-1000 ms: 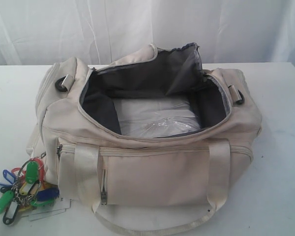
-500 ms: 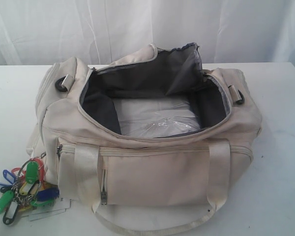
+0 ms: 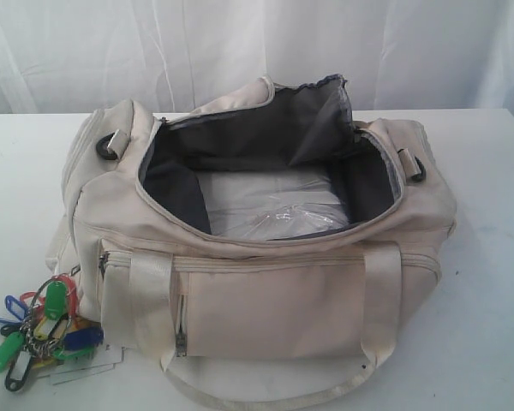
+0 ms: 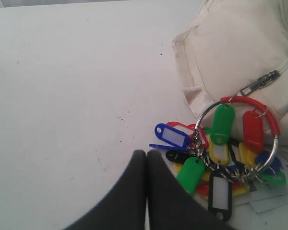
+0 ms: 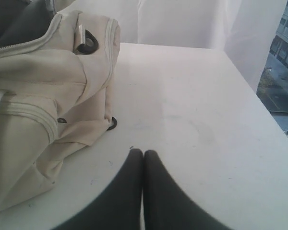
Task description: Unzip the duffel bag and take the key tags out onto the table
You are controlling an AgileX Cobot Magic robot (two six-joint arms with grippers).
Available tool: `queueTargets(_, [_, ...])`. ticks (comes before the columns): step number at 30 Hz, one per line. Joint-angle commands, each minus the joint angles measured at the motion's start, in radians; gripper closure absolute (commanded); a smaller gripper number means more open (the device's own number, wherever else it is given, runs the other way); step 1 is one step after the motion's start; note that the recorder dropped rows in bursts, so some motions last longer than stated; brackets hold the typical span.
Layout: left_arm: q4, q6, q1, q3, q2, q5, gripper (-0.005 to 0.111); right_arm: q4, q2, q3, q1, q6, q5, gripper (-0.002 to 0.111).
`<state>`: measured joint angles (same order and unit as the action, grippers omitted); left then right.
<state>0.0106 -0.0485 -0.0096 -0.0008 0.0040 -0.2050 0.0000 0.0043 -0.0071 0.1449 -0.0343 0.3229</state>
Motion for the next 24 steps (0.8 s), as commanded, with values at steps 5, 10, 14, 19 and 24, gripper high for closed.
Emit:
queueTargets(5, [0.011,-0.003,-0.003,0.001,-0.004,0.003,0.107,0.0,-0.004,0.007,-0.005,-0.011,0.009,0.108])
queueTargets(10, [0.011,-0.003,-0.003,0.001,-0.004,0.003,0.107,0.0,-0.004,0.007,-0.005,-0.011,0.012,0.108])
queueTargets(14, [0.011,-0.003,-0.003,0.001,-0.004,0.003,0.107,0.0,-0.004,0.007,-0.005,-0.011,0.012,0.108])
queueTargets(19, [0.011,-0.003,-0.003,0.001,-0.004,0.003,0.107,0.0,-0.004,0.007,-0.005,-0.011,0.012,0.108])
queueTargets(24, [0.011,-0.003,-0.003,0.001,-0.004,0.003,0.107,0.0,-0.004,0.007,-0.005,-0.011,0.012,0.108])
